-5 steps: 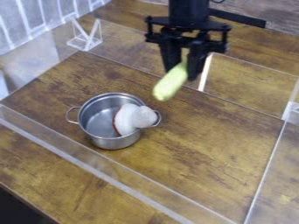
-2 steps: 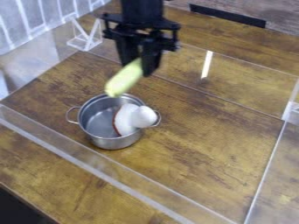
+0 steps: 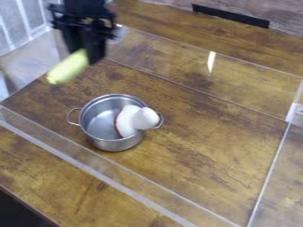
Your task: Move the green spoon to the left
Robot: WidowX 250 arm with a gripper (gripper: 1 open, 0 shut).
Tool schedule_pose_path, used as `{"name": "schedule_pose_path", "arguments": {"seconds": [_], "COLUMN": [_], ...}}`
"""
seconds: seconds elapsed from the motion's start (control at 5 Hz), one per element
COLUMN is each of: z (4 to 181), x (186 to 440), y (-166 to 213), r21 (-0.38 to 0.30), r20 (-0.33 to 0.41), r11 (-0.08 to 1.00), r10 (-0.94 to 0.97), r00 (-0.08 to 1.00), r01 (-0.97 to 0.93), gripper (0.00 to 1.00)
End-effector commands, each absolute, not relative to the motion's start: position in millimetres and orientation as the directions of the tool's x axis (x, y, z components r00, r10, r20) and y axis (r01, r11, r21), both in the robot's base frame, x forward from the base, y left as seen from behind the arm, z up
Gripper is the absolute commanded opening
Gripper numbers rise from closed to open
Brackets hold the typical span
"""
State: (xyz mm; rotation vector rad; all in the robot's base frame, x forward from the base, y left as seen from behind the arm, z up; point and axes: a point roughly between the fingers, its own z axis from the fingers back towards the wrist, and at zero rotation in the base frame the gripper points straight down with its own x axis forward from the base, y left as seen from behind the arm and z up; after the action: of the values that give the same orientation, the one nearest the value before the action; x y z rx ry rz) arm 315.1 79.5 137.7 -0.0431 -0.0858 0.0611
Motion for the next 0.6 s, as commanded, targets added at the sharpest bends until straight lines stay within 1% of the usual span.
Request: {"name": "schedule_pose_path", "arguments": {"seconds": [0.0,0.2,0.4], "z": [160.5,150.8,144.7], "x": [305,303,300], "y": [105,113,103], "r21": [-0.037,-0.046,-0.059], "r20": [0.167,0.172,0.176], "r11": [0.999,0.999,0.998], "r10": [0.040,-0.016,-0.025], "r00": [0.985,0.985,0.984], "r01": [-0.034,0.024,0.036], "gripper": [0.00,0.00,0.00]}}
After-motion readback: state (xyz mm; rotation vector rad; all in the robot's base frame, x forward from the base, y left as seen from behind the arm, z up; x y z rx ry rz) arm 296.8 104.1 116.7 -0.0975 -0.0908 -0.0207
